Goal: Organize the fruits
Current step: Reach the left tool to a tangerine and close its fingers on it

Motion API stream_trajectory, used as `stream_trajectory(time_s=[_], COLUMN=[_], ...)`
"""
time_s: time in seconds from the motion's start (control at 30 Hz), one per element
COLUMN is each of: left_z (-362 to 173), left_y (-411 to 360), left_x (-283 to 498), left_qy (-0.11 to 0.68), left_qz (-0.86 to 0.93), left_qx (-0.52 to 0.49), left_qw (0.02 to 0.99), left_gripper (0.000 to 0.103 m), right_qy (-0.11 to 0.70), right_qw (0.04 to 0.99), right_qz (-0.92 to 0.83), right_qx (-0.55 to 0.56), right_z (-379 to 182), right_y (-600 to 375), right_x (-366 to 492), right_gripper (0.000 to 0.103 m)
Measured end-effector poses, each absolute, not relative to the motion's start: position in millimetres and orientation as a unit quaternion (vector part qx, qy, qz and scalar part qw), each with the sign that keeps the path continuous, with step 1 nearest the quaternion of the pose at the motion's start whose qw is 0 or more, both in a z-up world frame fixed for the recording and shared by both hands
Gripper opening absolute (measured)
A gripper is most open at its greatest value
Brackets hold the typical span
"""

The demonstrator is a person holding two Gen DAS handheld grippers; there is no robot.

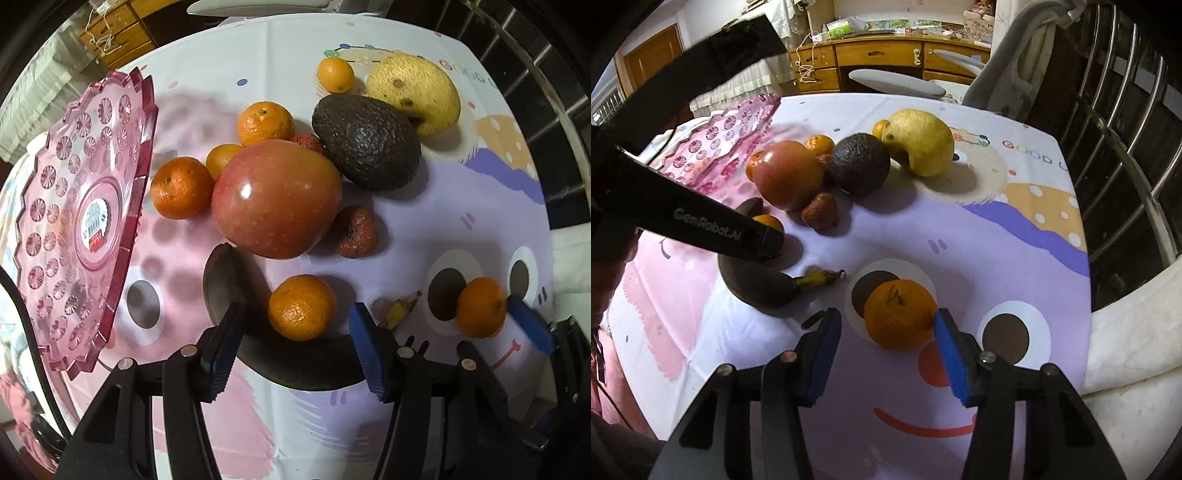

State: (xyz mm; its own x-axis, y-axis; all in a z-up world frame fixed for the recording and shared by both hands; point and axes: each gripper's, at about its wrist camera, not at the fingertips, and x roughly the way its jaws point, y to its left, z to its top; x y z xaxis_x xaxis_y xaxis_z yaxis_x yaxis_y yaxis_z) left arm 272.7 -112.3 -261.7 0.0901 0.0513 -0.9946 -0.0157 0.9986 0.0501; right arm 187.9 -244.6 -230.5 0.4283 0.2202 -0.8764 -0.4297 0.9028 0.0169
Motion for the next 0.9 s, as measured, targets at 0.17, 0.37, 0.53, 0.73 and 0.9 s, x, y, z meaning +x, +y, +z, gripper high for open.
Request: stream_trajectory(time_s=[0.17, 0.37, 0.53, 0.73, 0.9], left_z=[-267, -270, -275, -277, -263], left_y=[-124, -139, -153, -143, -136], left_x=[273, 280, 286, 293, 288], left_qy=[0.674, 0.674, 0.671, 0.672, 0.667], left_qz=[0.028, 0.021, 0.027, 0.028, 0.026], left_qx=[0.038, 0.053, 0.068, 0.064, 0.036], left_qw=[0.737, 0.736, 0.738, 0.738, 0.744], left_gripper=[0.057, 0.048, 0.041, 0.036, 0.036], right_qy=[0.498, 0.503, 0.508, 0.514, 0.527], right_qw=[0.842, 0.84, 0.837, 0.834, 0.828], right_qz=[0.178, 0.181, 0.18, 0.178, 0.176], right_qx=[-0.105, -0.095, -0.09, -0.086, -0.074], right_z=[-234, -235, -234, -234, -233], right_y=[-248, -251, -252, -253, -255], right_x=[194, 196, 197, 198, 200], right_gripper=[0.045, 0.045, 0.044, 0.043, 0.043])
